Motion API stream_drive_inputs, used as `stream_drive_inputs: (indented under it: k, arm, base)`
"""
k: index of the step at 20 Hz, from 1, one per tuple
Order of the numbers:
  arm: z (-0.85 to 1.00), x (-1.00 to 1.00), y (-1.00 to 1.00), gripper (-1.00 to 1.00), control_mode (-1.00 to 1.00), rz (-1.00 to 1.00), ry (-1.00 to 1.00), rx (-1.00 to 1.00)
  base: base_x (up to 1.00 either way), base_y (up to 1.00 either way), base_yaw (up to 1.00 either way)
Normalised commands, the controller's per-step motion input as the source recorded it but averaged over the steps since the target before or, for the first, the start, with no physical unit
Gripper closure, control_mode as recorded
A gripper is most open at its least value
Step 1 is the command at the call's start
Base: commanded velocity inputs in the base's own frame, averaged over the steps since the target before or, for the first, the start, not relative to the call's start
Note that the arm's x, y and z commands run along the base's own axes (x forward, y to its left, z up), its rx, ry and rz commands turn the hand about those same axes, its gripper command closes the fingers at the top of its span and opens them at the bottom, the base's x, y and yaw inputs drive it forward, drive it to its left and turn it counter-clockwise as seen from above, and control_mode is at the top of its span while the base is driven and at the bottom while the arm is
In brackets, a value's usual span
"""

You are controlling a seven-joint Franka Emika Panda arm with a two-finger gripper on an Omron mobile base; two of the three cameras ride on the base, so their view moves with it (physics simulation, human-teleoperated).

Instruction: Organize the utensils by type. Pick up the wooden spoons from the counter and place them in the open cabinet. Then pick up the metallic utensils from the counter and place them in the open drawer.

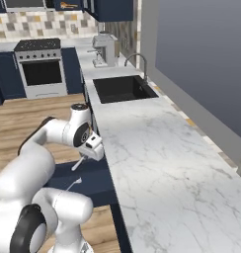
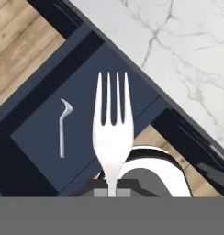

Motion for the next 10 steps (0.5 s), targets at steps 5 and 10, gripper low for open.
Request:
stream_drive_inputs:
  k: [5,10]
  arm:
    - [-0.37,0.17,0.48,1.00,-1.00,-0.10,0.12,-0.09]
    - [-0.41,0.22,0.30,1.00,-1.00,-0.06,0.20,0.00]
  base:
    - [0.00,0.00,0.00]
    - [0.00,0.00,0.00]
